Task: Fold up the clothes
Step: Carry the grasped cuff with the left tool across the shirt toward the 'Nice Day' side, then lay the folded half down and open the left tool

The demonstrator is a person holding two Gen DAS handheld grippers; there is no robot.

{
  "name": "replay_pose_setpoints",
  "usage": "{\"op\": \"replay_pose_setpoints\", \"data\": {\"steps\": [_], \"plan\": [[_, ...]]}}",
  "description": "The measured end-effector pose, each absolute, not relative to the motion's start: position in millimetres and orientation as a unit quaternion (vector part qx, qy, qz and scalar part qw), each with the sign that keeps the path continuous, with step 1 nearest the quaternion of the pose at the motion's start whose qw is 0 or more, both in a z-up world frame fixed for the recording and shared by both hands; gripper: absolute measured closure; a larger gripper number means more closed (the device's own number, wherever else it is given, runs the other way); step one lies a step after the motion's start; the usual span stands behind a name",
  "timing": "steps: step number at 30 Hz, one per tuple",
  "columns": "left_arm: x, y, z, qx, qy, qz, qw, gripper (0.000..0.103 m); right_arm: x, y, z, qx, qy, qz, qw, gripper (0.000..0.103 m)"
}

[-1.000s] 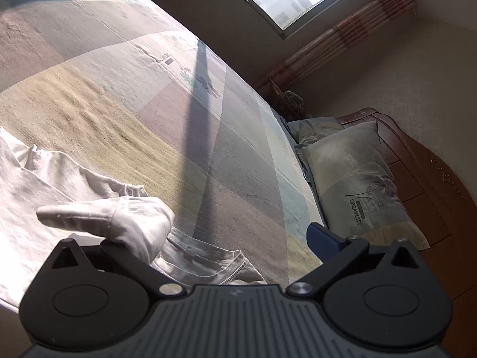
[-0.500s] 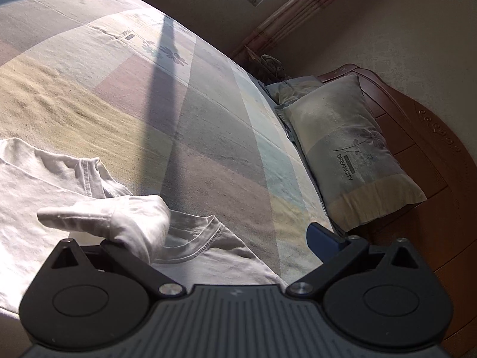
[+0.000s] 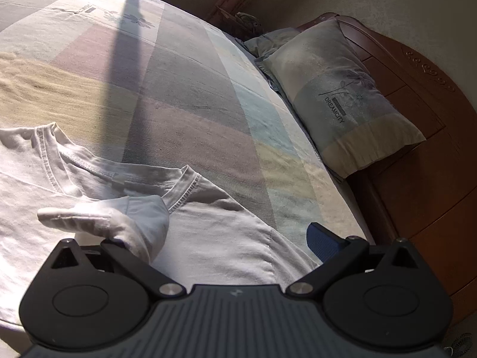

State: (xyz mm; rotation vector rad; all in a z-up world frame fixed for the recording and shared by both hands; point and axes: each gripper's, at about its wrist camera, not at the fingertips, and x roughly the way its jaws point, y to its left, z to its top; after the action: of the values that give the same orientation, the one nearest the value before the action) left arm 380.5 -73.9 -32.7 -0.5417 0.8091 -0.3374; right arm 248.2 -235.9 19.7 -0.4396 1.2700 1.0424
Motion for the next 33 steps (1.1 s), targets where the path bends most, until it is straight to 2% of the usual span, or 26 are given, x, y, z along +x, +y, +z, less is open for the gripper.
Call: {"op": "replay_pose_setpoints", "data": {"steps": [5, 8, 13, 18, 23, 27, 31, 33], "plan": [[379, -88, -45, -0.227, 0.419, -0.178, 0.861, 0.002, 248, -241, 17, -0.192, 0.564, 0.453, 0.663, 0.0], [380, -103, -51, -0.175, 0.45, -0.189, 0.855, 0.002, 248, -243, 15, -0.189, 0.566, 0.448, 0.665, 0.0], [367, -141, -51, 0.023, 0.464, -0.227, 0.856, 0.002, 246, -244, 13, -0.191, 0.568, 0.444, 0.666, 0.0], [350, -161, -52, 0.158, 0.457, -0.28, 0.83, 0.002, 246, -248, 12, -0.19, 0.568, 0.431, 0.675, 0.0], [347, -145, -48, 0.137, 0.467, -0.281, 0.827, 0.001, 247, -250, 13, -0.176, 0.568, 0.423, 0.684, 0.0], [344, -158, -44, 0.236, 0.425, -0.252, 0.837, 0.001, 246, -249, 9, -0.172, 0.571, 0.417, 0.686, 0.0], [351, -162, -31, 0.177, 0.402, -0.281, 0.853, 0.001, 244, -247, 7, -0.168, 0.575, 0.413, 0.686, 0.0], [353, -169, -37, 0.186, 0.409, -0.291, 0.845, 0.001, 242, -246, 8, -0.167, 0.574, 0.413, 0.687, 0.0]]}}
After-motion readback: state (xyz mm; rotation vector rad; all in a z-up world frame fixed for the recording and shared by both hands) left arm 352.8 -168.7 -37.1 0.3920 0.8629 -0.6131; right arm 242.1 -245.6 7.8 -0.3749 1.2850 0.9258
